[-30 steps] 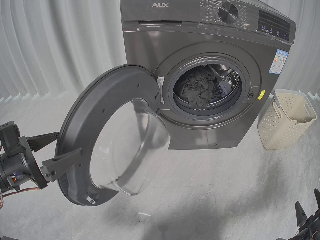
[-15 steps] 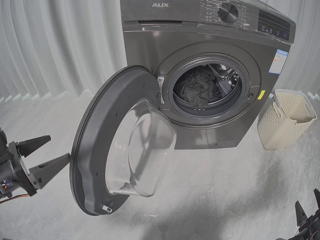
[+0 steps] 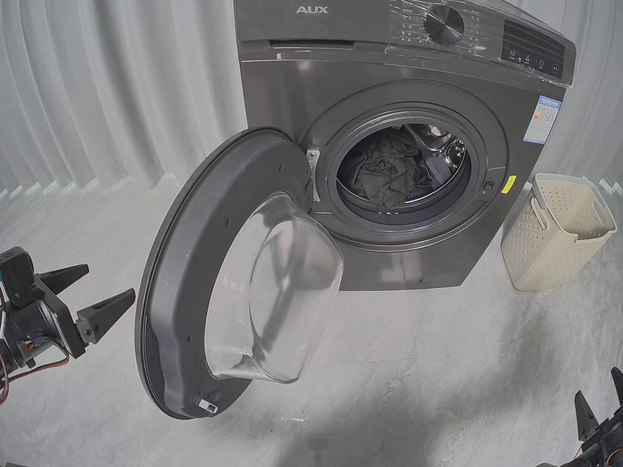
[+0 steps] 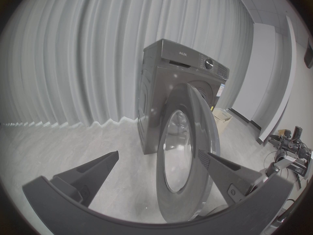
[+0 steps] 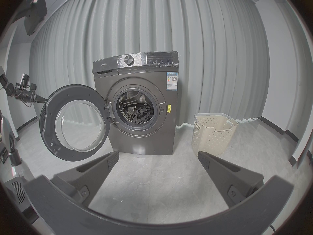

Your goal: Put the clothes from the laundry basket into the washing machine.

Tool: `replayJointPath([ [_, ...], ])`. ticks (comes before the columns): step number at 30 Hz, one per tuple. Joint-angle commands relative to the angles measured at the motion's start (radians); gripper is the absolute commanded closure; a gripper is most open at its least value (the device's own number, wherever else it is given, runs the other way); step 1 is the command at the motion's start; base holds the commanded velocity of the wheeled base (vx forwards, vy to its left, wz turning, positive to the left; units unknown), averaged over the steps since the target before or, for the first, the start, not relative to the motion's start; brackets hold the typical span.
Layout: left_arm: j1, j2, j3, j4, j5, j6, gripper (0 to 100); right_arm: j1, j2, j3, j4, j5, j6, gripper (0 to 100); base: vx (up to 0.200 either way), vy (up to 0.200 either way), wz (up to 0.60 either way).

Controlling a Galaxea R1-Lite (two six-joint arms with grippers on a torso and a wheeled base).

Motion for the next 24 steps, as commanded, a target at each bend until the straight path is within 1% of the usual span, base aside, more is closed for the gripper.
replayJointPath([
  [1,-0.110,0.060,0.003,-0.003,0.002,-0.012,0,0.000,-0.010,0.013,0.000,0.001,0.000,0,0.000,0.000,0.00],
  [4,-0.214,0.072,-0.008,-0.003,0.007,-0.013,0,0.000,-0.010,0.013,0.000,0.000,0.000,0,0.000,0.000,0.00],
  [5,-0.236,0.072,-0.011,-0.003,0.010,-0.015,0,0.000,-0.010,0.013,0.000,0.000,0.000,0,0.000,0.000,0.00],
  [8,-0.305,0.096,-0.037,-0.003,0.047,-0.018,0,0.000,-0.010,0.013,0.000,0.001,0.000,0,0.000,0.000,0.00],
  [11,-0.329,0.123,-0.054,-0.006,0.054,-0.020,0,0.000,-0.010,0.013,0.000,0.000,0.000,0,0.000,0.000,0.00],
  [13,-0.358,0.167,-0.069,-0.032,0.054,-0.035,0,0.000,-0.010,0.013,0.000,0.000,0.000,0,0.000,0.000,0.00],
  [15,-0.378,0.192,-0.075,-0.057,0.056,-0.038,0,0.000,-0.010,0.013,0.000,0.000,0.000,0,0.000,0.000,0.00],
  [17,-0.420,0.256,-0.091,-0.129,0.065,-0.058,0,0.000,-0.010,0.013,0.000,0.000,0.000,0,0.000,0.000,0.00],
  [19,-0.455,0.310,-0.106,-0.198,0.083,-0.087,0,0.000,-0.010,0.013,0.000,0.000,0.000,0,0.000,0.000,0.00],
  [22,-0.501,0.383,-0.130,-0.262,0.109,-0.124,0,0.000,-0.010,0.013,0.000,0.001,0.000,0,0.000,0.000,0.00],
  [24,-0.519,0.422,-0.144,-0.287,0.119,-0.139,0,0.000,-0.010,0.013,0.000,0.001,0.000,0,0.000,0.000,0.00],
])
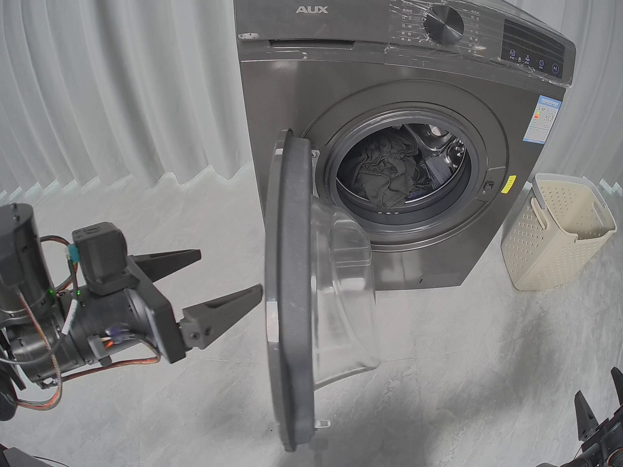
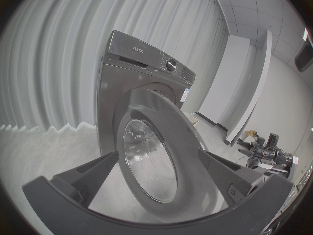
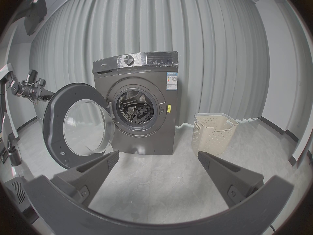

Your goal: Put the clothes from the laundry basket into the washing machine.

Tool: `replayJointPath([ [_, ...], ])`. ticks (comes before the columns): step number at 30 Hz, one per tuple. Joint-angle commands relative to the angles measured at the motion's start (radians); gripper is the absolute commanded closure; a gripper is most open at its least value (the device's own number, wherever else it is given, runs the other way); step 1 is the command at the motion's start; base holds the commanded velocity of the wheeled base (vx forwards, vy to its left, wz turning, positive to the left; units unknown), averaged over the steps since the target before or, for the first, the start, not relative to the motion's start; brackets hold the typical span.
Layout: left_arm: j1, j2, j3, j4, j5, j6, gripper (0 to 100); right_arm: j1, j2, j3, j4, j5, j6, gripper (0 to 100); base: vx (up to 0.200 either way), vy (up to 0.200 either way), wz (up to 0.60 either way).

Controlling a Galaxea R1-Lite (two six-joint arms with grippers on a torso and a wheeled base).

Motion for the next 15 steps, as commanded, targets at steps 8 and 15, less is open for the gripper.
replayJointPath([
  [8,-0.094,0.263,-0.129,-0.094,0.026,-0.039,0,0.000,-0.010,0.013,0.000,0.001,0.000,0,0.000,0.000,0.00],
  [15,-0.128,0.391,-0.231,-0.169,0.067,-0.041,0,0.000,-0.010,0.013,0.000,0.001,0.000,0,0.000,0.000,0.00],
])
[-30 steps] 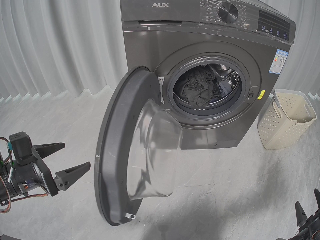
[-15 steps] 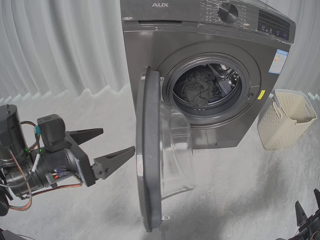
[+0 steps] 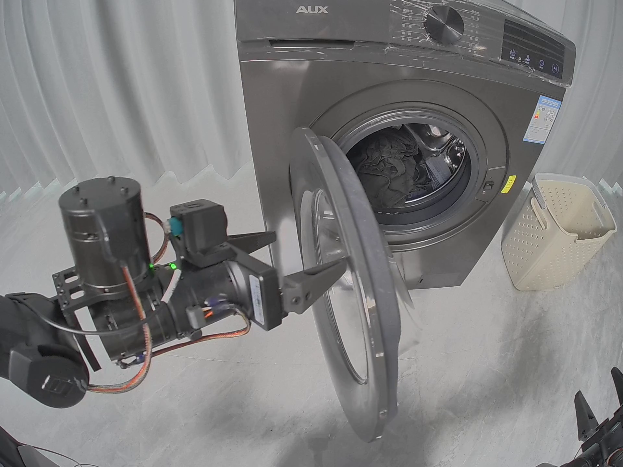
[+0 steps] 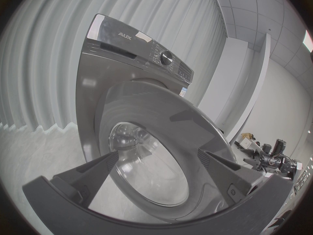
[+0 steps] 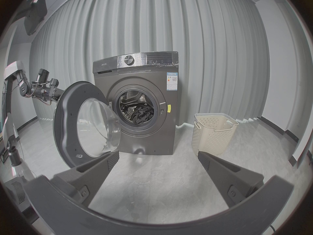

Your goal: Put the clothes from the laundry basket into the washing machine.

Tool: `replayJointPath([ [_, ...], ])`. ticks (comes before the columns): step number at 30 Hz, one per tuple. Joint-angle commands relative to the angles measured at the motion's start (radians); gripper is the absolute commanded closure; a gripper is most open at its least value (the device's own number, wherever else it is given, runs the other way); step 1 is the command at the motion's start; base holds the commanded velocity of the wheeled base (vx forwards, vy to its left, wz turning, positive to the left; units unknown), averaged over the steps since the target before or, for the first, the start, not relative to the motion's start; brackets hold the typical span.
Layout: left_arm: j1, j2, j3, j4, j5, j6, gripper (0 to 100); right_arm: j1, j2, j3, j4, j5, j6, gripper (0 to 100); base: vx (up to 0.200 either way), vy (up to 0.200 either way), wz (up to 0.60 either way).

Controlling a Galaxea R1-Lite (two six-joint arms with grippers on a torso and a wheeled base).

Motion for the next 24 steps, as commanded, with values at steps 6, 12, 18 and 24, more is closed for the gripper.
replayJointPath([
  [6,-0.040,0.218,-0.158,-0.083,0.048,-0.004,0,0.000,-0.010,0.013,0.000,-0.001,0.000,0,0.000,0.000,0.00],
  [12,-0.042,0.327,-0.288,-0.090,0.046,-0.005,0,0.000,-0.010,0.013,0.000,0.001,0.000,0,0.000,0.000,0.00],
  [18,-0.047,0.441,-0.443,-0.116,0.056,-0.028,0,0.000,-0.010,0.013,0.000,-0.001,0.000,0,0.000,0.000,0.00],
  [24,-0.034,0.583,-0.597,-0.178,0.177,-0.067,0,0.000,-0.010,0.013,0.000,-0.002,0.002,0,0.000,0.000,0.00],
])
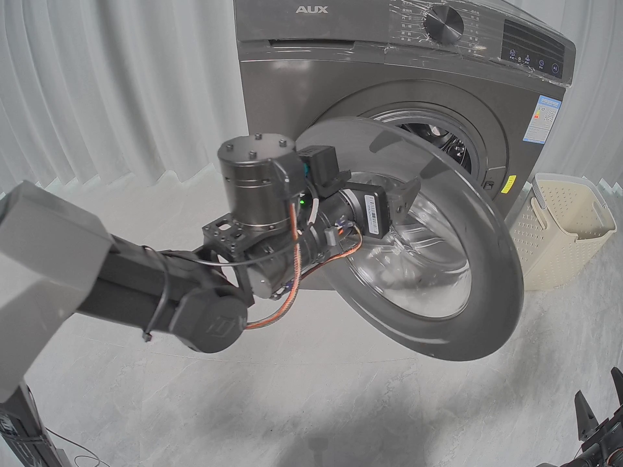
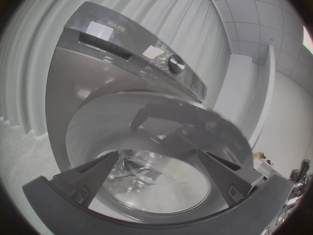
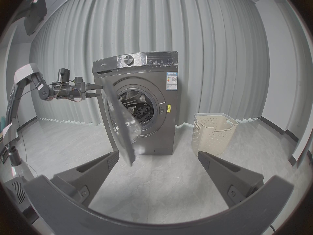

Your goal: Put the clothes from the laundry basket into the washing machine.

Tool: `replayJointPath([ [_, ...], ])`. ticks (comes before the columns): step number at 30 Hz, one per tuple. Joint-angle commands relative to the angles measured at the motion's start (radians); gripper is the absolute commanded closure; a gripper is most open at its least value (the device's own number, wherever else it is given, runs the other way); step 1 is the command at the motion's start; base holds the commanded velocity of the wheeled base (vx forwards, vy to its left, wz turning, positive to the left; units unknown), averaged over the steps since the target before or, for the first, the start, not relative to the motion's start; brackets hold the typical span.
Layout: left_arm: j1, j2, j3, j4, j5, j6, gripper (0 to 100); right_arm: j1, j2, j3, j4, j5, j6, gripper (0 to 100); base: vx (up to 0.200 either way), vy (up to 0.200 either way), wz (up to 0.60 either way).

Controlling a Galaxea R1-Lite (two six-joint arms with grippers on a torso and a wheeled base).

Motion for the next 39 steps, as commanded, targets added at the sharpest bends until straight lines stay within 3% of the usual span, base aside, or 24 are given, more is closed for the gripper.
replayJointPath([
  [1,0.010,0.136,-0.076,-0.033,0.054,-0.024,0,0.000,-0.010,0.013,0.000,-0.001,0.001,0,0.000,0.000,0.00],
  [6,0.021,0.008,0.090,-0.042,0.054,-0.024,0,0.000,-0.010,0.013,0.000,-0.003,0.003,0,0.000,0.000,0.00],
  [14,0.022,-0.441,0.568,-0.033,0.054,-0.004,0,0.000,-0.010,0.013,0.000,0.000,0.000,0,0.000,0.000,0.00],
  [15,0.026,-0.516,0.645,-0.025,0.051,0.009,0,0.000,-0.010,0.013,0.000,0.000,0.000,0,0.000,0.000,0.00],
  [18,0.035,-0.725,0.864,-0.005,0.042,0.100,0,0.000,-0.010,0.013,0.000,0.000,0.000,0,0.000,0.000,0.00],
  [20,0.059,-0.831,0.980,0.004,0.040,0.141,0,-0.002,-0.010,0.013,0.000,0.000,-0.002,0,0.000,0.000,0.00],
  [24,0.085,-0.981,1.105,0.010,0.051,0.169,0,-0.003,-0.012,0.012,0.003,0.005,-0.003,0,0.000,0.000,0.00],
  [29,0.308,-1.239,1.223,0.131,0.042,0.172,0,-0.002,-0.013,0.012,0.002,-0.006,0.007,0,0.000,0.000,0.00],
  [33,0.453,-1.516,1.223,0.401,0.039,0.158,0,-0.002,-0.015,0.013,0.000,-0.004,0.010,0,0.000,0.000,0.00],
  [35,0.521,-1.590,1.223,0.484,0.033,0.157,0,-0.002,-0.015,0.015,-0.005,-0.006,0.013,0,0.000,0.000,0.00],
  [38,0.599,-1.668,1.223,0.570,0.007,0.150,0,-0.002,-0.015,-0.016,-0.061,-0.003,0.016,0,0.000,0.000,0.00],
  [39,0.654,-1.740,1.223,0.621,-0.013,0.149,0,0.000,-0.009,-0.088,-0.087,-0.007,0.039,0,0.000,0.000,0.00],
])
